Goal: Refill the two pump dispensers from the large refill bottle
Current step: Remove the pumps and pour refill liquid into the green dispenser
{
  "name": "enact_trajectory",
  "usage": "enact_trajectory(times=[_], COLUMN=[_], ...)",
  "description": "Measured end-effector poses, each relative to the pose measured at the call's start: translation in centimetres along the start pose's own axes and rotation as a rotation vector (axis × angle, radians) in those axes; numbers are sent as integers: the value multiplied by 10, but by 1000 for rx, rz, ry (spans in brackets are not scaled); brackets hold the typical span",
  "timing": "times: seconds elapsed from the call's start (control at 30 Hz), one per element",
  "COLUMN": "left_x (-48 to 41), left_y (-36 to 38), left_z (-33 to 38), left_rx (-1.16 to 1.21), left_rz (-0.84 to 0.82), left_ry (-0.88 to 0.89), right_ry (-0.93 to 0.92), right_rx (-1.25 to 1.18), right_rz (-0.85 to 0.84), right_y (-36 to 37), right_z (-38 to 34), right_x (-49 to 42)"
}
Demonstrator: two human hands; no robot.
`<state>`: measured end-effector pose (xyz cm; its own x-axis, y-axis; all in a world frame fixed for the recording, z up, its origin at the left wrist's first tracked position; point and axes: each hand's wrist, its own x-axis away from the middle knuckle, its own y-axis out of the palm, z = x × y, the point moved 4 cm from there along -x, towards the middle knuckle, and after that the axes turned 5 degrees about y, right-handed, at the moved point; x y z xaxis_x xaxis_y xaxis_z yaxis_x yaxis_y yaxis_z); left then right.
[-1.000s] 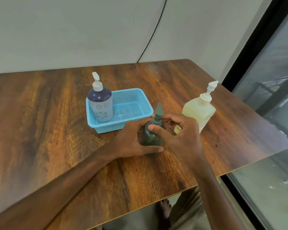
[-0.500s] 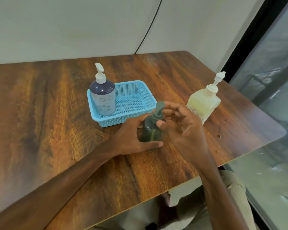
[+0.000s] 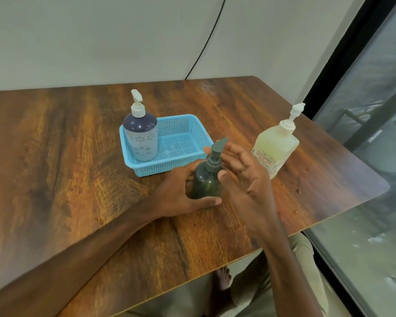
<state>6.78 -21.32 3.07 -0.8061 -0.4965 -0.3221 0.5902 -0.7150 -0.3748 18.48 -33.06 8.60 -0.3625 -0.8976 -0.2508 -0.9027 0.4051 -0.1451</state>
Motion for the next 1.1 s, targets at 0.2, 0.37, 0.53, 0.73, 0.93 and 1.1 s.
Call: enact_trajectory(times=[0.2, 0.37, 0.53, 0.73, 0.93, 1.1], left_x=[1, 1, 1, 1, 1, 1], left_y=[-1, 0, -1, -1, -1, 0], left_z=[3, -1, 4, 5, 3, 4], left_rx=[-19, 22, 14, 11, -43, -8], left_rz=[7, 1, -10, -2, -7, 5], left_ry=[25, -9, -10, -12, -32, -32], right_ry=[-47, -4, -42, -44, -48, -55], right_rx=[65, -51, 74, 64, 132, 144], right_rz=[225, 103, 120, 136, 126, 121], right_y=[1, -1, 0, 1, 3, 0], right_z=[-4, -2, -6, -1, -5, -3], right_x=[-2, -1, -2, -3, -3, -4])
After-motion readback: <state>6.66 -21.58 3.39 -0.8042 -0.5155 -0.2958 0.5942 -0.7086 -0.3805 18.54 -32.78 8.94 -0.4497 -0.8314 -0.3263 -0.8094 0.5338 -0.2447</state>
